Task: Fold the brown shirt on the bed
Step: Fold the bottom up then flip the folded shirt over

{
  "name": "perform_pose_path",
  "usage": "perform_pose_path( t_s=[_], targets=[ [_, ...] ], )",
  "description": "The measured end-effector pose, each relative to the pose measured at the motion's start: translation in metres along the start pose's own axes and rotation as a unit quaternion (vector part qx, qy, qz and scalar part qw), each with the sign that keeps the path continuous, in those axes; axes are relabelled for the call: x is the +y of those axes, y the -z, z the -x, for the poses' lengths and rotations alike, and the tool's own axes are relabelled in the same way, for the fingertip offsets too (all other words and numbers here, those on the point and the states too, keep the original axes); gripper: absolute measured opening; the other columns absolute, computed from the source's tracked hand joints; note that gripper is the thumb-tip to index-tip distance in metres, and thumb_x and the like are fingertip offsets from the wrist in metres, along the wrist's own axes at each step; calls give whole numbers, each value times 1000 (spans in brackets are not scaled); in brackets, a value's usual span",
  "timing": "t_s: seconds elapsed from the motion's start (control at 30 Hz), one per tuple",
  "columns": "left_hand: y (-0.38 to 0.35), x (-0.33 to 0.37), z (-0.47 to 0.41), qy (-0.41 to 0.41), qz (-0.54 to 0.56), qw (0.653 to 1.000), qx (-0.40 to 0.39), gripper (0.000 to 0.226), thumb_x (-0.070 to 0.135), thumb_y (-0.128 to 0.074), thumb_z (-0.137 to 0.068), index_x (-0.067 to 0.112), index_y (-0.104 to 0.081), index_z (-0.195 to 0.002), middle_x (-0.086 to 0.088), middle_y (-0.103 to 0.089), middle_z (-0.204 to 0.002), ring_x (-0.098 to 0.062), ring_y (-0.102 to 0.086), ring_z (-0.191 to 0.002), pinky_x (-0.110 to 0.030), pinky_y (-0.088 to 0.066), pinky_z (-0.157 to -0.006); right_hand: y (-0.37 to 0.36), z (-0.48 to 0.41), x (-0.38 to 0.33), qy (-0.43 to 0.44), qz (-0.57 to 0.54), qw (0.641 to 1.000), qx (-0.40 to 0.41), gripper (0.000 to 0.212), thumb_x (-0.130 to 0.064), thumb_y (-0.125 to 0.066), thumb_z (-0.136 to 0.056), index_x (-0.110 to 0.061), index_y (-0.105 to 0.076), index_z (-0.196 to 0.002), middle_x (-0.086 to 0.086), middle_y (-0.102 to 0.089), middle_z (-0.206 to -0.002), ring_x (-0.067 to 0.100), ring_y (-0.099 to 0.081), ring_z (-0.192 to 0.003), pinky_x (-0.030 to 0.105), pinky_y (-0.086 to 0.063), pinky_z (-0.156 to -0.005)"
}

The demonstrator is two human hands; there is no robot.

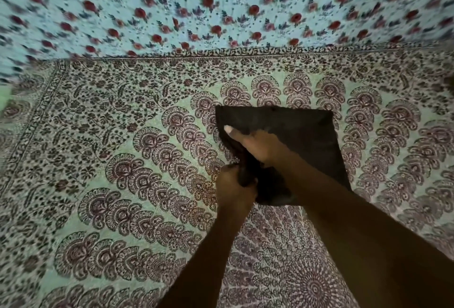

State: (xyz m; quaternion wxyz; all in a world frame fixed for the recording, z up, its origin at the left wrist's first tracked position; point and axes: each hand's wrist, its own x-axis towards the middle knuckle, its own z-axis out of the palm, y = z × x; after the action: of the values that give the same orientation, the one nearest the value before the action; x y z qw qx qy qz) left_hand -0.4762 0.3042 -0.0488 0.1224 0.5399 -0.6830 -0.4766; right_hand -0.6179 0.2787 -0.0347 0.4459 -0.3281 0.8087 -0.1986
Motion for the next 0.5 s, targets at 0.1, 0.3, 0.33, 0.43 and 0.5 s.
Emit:
perform_pose_path(
  t_s=[0.1, 0.3, 0.33, 0.43, 0.5],
  targets=[
    [-17, 1, 5, -102, -16, 994, -29, 9, 7, -67, -90, 11, -73, -95, 1, -74, -88, -3, -63, -70, -4, -42, -62, 10, -2, -19, -22, 41, 998, -46, 105, -86, -66, -74, -4, -53, -137, 16, -57, -143, 34, -59, -125, 36, -45, -89],
    [-32, -14, 12, -154, 22, 984, -82, 16, 16, -65, -91, 10, -74, -102, -8, -77, -96, -20, -71, -81, -26, -55, -72, 0, -11, 13, 10, 140, 986, 85, 33, -17, -71, -91, -3, -54, -116, 22, -62, -122, 41, -64, -107, 37, -51, -80],
    [-30, -17, 16, -152, 44, 982, -105, 18, 14, -67, -90, 13, -74, -107, -5, -77, -100, -18, -71, -87, -27, -56, -74, 3, -9, 20, 21, 115, 988, 102, 34, -16, -72, -90, -3, -58, -118, 22, -65, -119, 41, -65, -108, 36, -50, -81],
    [-21, -26, 36, -144, 105, 975, -129, 39, 9, -74, -85, 21, -69, -122, 7, -73, -119, -8, -68, -107, -24, -58, -88, 22, 13, 31, 48, 55, 986, 152, 44, -18, -81, -86, 0, -64, -121, 22, -70, -118, 39, -66, -113, 37, -53, -88],
    [-9, -30, 50, -97, 166, 976, -102, 38, 7, -77, -85, 22, -70, -118, 11, -70, -123, -5, -66, -114, -22, -58, -87, 38, 37, 30, 75, 44, 982, 169, 47, -18, -85, -82, 1, -66, -121, 21, -72, -117, 35, -68, -112, 36, -55, -89]
  ],
)
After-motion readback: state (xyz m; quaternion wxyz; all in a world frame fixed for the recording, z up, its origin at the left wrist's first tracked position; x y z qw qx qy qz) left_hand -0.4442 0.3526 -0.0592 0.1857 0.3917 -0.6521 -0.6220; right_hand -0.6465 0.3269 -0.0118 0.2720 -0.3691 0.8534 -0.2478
